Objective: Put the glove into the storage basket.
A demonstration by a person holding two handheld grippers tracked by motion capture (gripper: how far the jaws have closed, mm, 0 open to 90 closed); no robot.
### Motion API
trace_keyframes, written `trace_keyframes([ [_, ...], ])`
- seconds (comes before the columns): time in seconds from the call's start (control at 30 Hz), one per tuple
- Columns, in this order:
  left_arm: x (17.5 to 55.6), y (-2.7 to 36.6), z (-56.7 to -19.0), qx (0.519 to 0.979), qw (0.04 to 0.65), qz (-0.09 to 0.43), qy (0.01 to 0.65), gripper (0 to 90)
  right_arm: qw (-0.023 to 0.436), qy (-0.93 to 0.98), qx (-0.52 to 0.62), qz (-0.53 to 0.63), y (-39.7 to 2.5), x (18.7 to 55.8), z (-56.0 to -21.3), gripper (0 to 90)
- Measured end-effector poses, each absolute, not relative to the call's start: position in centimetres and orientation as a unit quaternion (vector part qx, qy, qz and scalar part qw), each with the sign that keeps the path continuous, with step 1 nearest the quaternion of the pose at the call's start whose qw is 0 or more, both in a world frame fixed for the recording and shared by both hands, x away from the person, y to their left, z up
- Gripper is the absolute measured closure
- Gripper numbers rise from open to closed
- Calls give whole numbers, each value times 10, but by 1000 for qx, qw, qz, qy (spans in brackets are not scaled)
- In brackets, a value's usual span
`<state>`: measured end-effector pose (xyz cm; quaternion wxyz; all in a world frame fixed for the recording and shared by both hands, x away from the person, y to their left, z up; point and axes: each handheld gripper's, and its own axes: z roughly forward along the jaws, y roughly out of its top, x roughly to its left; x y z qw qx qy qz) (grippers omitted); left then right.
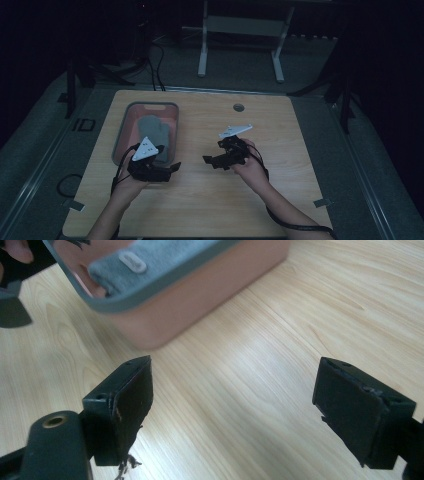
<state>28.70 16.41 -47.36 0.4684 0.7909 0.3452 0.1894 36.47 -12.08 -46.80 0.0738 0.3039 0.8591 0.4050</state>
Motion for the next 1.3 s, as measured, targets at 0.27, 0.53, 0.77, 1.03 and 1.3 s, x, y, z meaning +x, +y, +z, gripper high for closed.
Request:
trace_keyframes([
  [0.27, 274, 152, -484, 793, 485, 187, 317, 161, 91, 855, 305, 409, -162, 352, -481, 147],
  [0.53, 264, 137, -500, 814, 462, 198, 291, 161, 106, 846, 316, 416, -200, 341, -489, 142],
  [0.77, 257, 128, -517, 817, 465, 181, 289, 161, 127, 852, 305, 407, -224, 326, -501, 129],
  [1.03, 249, 124, -530, 820, 464, 188, 276, 161, 142, 849, 299, 411, -248, 311, -515, 129],
  [1.3, 243, 128, -541, 830, 445, 190, 277, 161, 160, 847, 316, 395, -279, 300, -541, 134],
])
